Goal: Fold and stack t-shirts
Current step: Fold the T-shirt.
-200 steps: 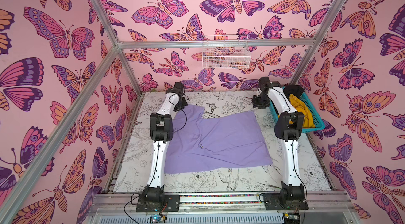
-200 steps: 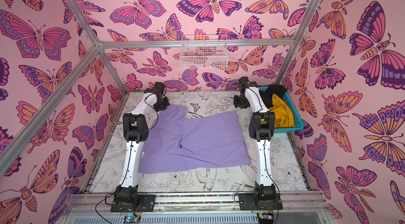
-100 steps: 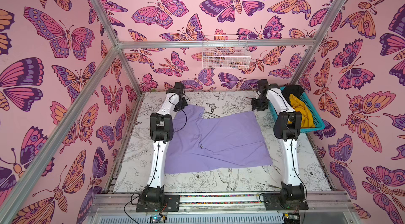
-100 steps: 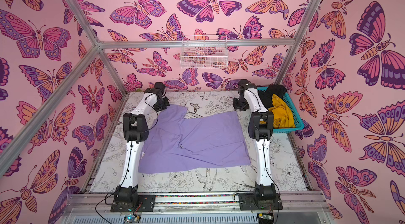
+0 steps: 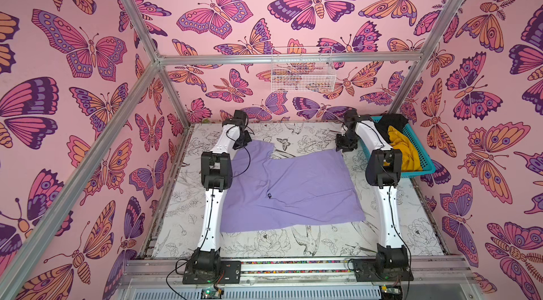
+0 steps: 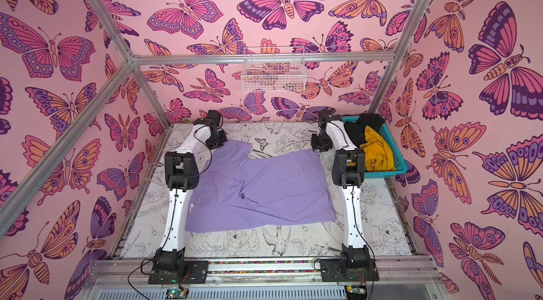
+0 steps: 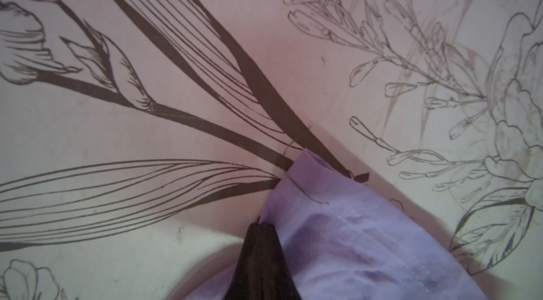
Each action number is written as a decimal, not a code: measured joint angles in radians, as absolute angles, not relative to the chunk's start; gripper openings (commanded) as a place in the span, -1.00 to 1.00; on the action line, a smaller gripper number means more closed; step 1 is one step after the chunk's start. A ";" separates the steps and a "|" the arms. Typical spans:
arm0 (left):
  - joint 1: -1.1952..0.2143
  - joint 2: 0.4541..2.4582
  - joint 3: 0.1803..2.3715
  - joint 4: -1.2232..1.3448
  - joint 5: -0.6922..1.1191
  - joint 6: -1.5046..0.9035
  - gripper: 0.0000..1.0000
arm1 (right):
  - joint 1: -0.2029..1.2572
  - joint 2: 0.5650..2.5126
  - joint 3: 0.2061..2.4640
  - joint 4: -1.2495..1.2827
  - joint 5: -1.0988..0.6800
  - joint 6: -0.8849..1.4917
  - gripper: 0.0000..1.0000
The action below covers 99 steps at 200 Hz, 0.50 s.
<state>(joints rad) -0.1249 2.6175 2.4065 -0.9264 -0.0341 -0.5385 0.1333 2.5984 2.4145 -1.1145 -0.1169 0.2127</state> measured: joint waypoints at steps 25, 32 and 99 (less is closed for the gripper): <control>-0.125 2.615 2.403 -0.923 -0.034 -0.538 -1.00 | 0.133 2.599 2.415 -1.111 -0.120 0.212 -0.43; -0.125 2.615 2.402 -0.923 -0.034 -0.538 -1.00 | 0.133 2.600 2.415 -1.111 -0.120 0.213 -0.48; -0.125 2.614 2.400 -0.922 -0.035 -0.537 -1.00 | 0.139 2.604 2.423 -1.111 -0.122 0.210 -1.00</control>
